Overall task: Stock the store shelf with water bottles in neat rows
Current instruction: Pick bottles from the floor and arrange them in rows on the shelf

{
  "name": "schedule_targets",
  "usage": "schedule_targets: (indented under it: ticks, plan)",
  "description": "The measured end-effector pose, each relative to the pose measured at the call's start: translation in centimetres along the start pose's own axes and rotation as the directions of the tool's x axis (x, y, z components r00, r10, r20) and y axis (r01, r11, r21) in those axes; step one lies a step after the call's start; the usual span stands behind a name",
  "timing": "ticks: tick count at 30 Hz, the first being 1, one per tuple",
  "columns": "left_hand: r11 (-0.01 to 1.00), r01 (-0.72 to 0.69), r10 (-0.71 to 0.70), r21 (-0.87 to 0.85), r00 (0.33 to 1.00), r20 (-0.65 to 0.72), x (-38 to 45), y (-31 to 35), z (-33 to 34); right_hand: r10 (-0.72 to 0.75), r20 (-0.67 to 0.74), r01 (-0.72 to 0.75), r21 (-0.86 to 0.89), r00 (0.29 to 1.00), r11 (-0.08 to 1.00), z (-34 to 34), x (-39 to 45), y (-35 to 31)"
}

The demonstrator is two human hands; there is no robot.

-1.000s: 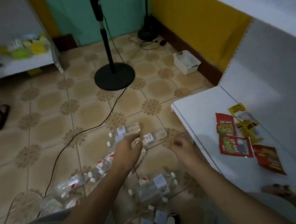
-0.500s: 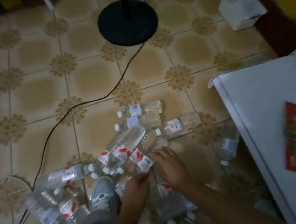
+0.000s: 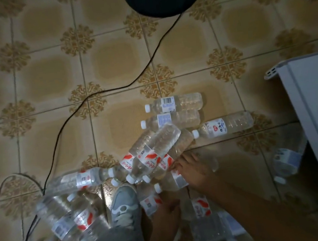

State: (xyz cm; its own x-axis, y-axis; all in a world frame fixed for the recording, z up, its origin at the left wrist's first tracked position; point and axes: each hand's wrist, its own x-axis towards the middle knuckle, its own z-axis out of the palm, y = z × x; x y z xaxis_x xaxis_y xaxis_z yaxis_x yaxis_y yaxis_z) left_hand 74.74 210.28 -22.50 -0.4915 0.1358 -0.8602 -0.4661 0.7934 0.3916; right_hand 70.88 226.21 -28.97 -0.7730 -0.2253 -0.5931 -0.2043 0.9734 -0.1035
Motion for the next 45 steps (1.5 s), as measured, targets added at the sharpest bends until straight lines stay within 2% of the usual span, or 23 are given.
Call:
schedule_targets:
  ticks: [2,4,9,12,14,16,18,22,25,28,32,38,41,44,45]
  plan:
    - [1.0,-0.023,0.023,-0.009,1.0,-0.005,0.1,0.4,0.0,0.081,0.093,-0.093,0.133,0.992,0.987,0.3,-0.8,0.2]
    - [0.999,-0.045,0.045,-0.005,0.999,-0.011,-0.1,1.2,-0.3,0.14,0.156,-0.185,0.329,0.978,0.926,0.7,-2.1,0.3]
    - [0.994,-0.105,0.105,-0.013,0.994,-0.022,-1.6,2.7,-0.4,0.192,0.114,-0.221,0.618,0.975,0.755,0.4,-5.7,1.5]
    - [0.99,-0.116,0.112,-0.077,0.992,-0.052,-4.1,5.1,-0.7,0.314,0.048,-0.215,0.825,0.948,0.523,-3.8,-9.7,2.7]
    - [0.963,-0.162,0.143,-0.213,0.984,-0.104,-6.3,7.2,-0.9,0.427,0.033,-0.205,0.909,0.904,0.362,-6.7,-13.0,3.8]
    - [0.916,-0.241,0.199,-0.32,0.967,-0.157,-8.6,9.8,-1.1,0.479,0.033,-0.174,0.951,0.877,0.254,-9.9,-16.4,4.7]
    - [0.875,-0.366,0.33,-0.316,0.93,-0.162,-11.6,13.2,-0.9,0.514,-0.003,-0.117,0.973,0.858,0.2,-13.0,-19.9,5.4]
    - [0.728,-0.593,0.577,-0.345,0.801,-0.16,-19.4,19.7,-0.3,0.635,-0.141,0.021,0.981,0.76,0.192,-19.1,-28.0,6.6]
    - [0.609,-0.721,0.728,-0.332,0.674,-0.128,-26.1,22.9,0.4,0.701,-0.264,0.11,0.96,0.663,0.257,-23.2,-35.5,6.5]
    - [0.485,-0.774,0.817,-0.407,0.567,-0.105,-33.6,25.7,1.1,0.763,-0.388,0.181,0.921,0.516,0.346,-27.1,-43.3,5.3]
    - [0.294,-0.852,0.934,-0.433,0.353,-0.06,-43.3,29.2,2.6,0.807,-0.502,0.233,0.863,0.311,0.448,-31.8,-53.0,3.6]
    - [0.049,-0.886,0.998,-0.461,0.028,0.052,-55.3,32.3,7.3,0.841,-0.541,0.182,0.827,0.003,0.531,-35.0,-67.8,2.2]
    - [-0.004,-0.893,0.989,-0.45,-0.069,0.128,-59.1,33.0,11.2,0.854,-0.513,0.139,0.843,-0.083,0.52,-34.3,-75.1,0.8]
    - [-0.061,-0.904,0.957,-0.423,-0.173,0.233,-62.7,32.6,16.1,0.879,-0.44,0.097,0.882,-0.186,0.462,-31.8,-81.6,-0.6]
    - [-0.058,-0.901,0.946,-0.43,-0.188,0.265,-63.8,32.3,17.8,0.883,-0.412,0.075,0.896,-0.224,0.437,-30.9,-83.6,-1.3]
